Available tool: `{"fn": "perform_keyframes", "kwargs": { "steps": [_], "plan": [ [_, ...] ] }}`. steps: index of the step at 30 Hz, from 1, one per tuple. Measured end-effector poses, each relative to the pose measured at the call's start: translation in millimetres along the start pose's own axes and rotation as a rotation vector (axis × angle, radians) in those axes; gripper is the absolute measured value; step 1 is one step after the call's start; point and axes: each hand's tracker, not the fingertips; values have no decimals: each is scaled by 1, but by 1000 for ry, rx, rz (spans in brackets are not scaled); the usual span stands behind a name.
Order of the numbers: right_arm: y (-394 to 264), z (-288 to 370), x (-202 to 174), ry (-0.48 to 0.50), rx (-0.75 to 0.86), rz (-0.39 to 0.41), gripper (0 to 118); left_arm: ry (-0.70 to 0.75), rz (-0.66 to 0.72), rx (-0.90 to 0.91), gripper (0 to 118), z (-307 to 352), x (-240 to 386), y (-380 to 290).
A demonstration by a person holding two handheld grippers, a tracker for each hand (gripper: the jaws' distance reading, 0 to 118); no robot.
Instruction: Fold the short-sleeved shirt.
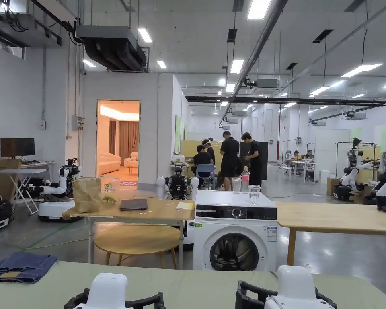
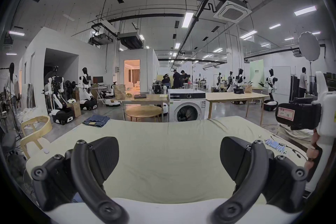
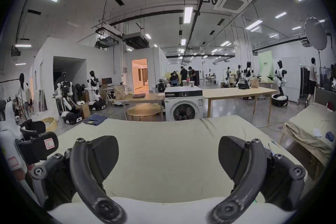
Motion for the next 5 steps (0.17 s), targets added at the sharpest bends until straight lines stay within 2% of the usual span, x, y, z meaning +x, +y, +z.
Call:
{"fn": "perform_keyframes", "kwargs": {
  "steps": [3,5],
  "plan": [
    [2,-3,2,-18,-1,-23,111,2,-4,-1,111,0,1,0],
    [3,-5,2,-63,-18,-7,111,3,-3,2,111,0,1,0]
  ]
}}
